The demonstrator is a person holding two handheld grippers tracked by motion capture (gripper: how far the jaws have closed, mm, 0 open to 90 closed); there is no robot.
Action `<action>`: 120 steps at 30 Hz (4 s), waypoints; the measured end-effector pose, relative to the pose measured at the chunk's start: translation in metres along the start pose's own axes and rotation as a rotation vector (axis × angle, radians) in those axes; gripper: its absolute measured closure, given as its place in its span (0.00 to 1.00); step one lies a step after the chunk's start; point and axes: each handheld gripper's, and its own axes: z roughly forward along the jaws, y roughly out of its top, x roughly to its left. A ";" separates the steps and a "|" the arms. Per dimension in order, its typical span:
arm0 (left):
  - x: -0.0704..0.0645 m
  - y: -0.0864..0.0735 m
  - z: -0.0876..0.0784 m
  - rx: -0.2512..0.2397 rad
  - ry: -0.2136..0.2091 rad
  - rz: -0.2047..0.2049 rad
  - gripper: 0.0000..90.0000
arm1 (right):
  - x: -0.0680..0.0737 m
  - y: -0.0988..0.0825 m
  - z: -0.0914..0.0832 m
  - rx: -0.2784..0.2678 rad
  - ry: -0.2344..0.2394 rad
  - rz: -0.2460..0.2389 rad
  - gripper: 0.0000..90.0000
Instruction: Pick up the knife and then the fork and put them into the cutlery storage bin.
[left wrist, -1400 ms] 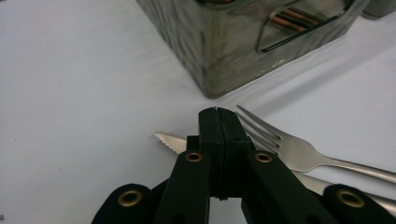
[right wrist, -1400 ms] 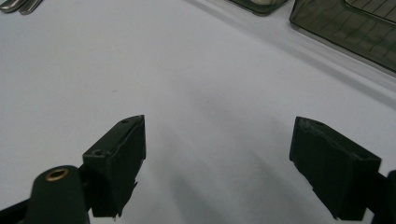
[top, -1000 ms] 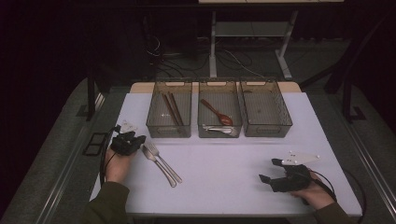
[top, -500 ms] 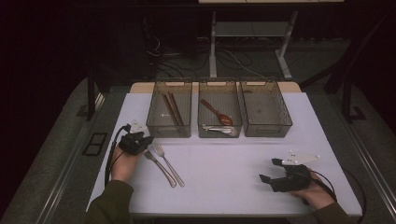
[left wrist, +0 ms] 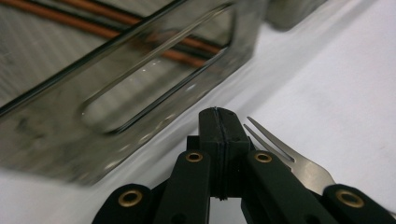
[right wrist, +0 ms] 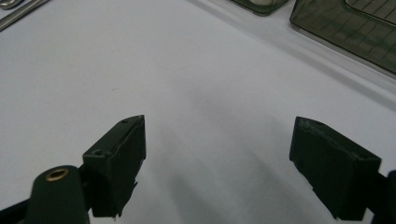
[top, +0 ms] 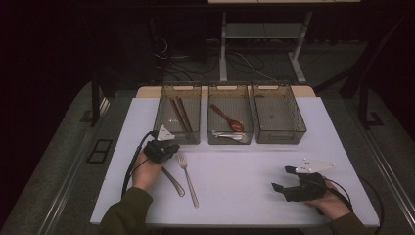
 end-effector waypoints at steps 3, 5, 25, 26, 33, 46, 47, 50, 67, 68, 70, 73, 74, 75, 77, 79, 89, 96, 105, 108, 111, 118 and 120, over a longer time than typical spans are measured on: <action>-0.008 0.007 0.006 0.001 -0.018 0.020 0.99 | 0.001 0.000 0.000 0.002 -0.001 -0.001 0.21; -0.014 0.011 0.010 -0.001 -0.032 0.029 0.99 | 0.001 0.000 0.000 0.001 0.000 -0.003 0.21; -0.062 0.044 0.040 -0.006 -0.121 0.110 0.99 | 0.001 0.001 0.000 -0.002 -0.005 -0.013 0.21; -0.063 0.044 0.040 -0.005 -0.116 0.113 0.99 | 0.001 0.001 0.000 -0.001 -0.006 -0.015 0.21; -0.062 0.039 0.016 -0.034 -0.088 0.070 0.90 | 0.001 0.000 -0.001 0.000 -0.010 -0.016 0.21; -0.078 0.022 0.013 0.061 -0.095 0.036 0.72 | 0.002 0.001 -0.001 0.004 -0.019 -0.023 0.21; -0.078 0.022 0.016 0.067 -0.102 0.032 0.74 | 0.002 0.001 -0.001 0.004 -0.018 -0.023 0.21; -0.080 0.023 0.018 0.079 -0.104 0.035 0.79 | 0.002 0.001 -0.001 0.004 -0.016 -0.025 0.21; -0.081 0.031 0.012 0.009 -0.124 0.058 0.96 | 0.001 0.003 -0.001 -0.012 -0.001 -0.002 0.21; -0.081 0.033 0.009 -0.017 -0.125 0.053 0.97 | 0.001 0.004 -0.002 -0.015 0.004 0.001 0.21; -0.082 0.037 0.004 -0.072 -0.135 0.052 0.97 | 0.002 0.007 -0.002 -0.023 0.019 0.014 0.21; -0.086 0.045 -0.002 -0.148 -0.155 0.056 0.97 | 0.004 0.013 -0.002 -0.028 0.052 0.031 0.21; -0.088 0.048 -0.004 -0.168 -0.157 0.062 0.97 | 0.005 0.016 -0.003 -0.030 0.061 0.037 0.21; -0.090 0.050 -0.007 -0.191 -0.158 0.068 0.97 | 0.006 0.019 -0.003 -0.038 0.076 0.047 0.21; -0.094 0.056 -0.011 -0.242 -0.165 0.066 0.97 | 0.008 0.025 -0.004 -0.065 0.087 0.056 0.21; -0.098 0.061 -0.015 -0.279 -0.164 0.079 0.97 | 0.010 0.031 -0.003 -0.083 0.121 0.074 0.21; -0.111 0.082 -0.017 -0.385 -0.151 0.081 0.97 | 0.030 0.070 0.021 -0.115 0.184 0.091 0.23; -0.115 0.084 -0.012 -0.387 -0.160 0.066 0.97 | 0.046 0.095 0.049 -0.117 0.246 0.101 0.35; -0.110 0.084 -0.019 -0.422 -0.168 0.039 0.97 | 0.063 0.111 0.080 -0.146 0.295 0.122 0.54; -0.109 0.084 -0.021 -0.437 -0.171 0.023 0.97 | 0.065 0.112 0.084 -0.138 0.304 0.121 0.63; -0.108 0.083 -0.022 -0.442 -0.170 0.017 0.97 | 0.065 0.113 0.084 -0.140 0.312 0.122 0.73; -0.109 0.082 -0.025 -0.452 -0.172 0.014 0.98 | 0.061 0.113 0.079 -0.143 0.297 0.136 0.91; -0.108 0.082 -0.026 -0.457 -0.177 0.015 0.98 | 0.056 0.113 0.077 -0.140 0.282 0.152 0.94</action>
